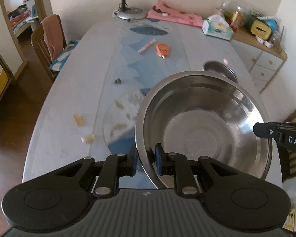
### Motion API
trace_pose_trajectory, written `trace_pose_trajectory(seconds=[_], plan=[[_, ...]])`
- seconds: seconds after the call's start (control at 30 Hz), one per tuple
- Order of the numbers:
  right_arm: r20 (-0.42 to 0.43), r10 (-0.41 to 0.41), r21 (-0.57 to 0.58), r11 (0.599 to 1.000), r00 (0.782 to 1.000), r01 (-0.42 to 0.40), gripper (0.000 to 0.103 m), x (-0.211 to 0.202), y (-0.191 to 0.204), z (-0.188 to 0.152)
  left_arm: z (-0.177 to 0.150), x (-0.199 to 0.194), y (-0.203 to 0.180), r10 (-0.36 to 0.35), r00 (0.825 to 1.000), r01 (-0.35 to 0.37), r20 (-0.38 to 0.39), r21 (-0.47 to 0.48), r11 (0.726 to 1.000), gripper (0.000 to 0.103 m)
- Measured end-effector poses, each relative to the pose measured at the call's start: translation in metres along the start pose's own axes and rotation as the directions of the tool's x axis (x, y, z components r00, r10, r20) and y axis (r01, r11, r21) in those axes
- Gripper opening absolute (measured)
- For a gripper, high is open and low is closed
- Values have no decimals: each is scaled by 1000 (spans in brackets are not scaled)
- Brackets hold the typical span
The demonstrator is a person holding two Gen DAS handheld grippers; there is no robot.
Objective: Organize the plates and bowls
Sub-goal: 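Carry the steel bowl with both grippers toward the pink plate stack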
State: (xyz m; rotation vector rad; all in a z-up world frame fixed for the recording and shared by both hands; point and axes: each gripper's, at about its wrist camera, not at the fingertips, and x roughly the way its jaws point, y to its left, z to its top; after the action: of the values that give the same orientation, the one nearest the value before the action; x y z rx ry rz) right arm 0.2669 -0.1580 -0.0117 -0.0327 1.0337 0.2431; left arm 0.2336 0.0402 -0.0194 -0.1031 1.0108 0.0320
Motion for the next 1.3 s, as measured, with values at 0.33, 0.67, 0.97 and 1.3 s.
trace_pose_trajectory(seconds=[0.33,0.67,0.97,1.3], plan=[[-13,-42,49,998,999,42,12,-16,-8,-63,-55,-8,-15,-32,999,32,-15,53,998,17],[-38,-76,88,993,996,79,12,-27,-21,-107,-96,-7,-34,-66,997,71,-48,114,991,17],[-76,-96,135,985,992,105,12,-24,-41,-151,-131,4,-57,-78,994,91,-82,167,982,17],[-139,-116,156,978,984,137,13,-4,-57,-186,-161,29,-77,-81,991,104,-106,225,969,17]])
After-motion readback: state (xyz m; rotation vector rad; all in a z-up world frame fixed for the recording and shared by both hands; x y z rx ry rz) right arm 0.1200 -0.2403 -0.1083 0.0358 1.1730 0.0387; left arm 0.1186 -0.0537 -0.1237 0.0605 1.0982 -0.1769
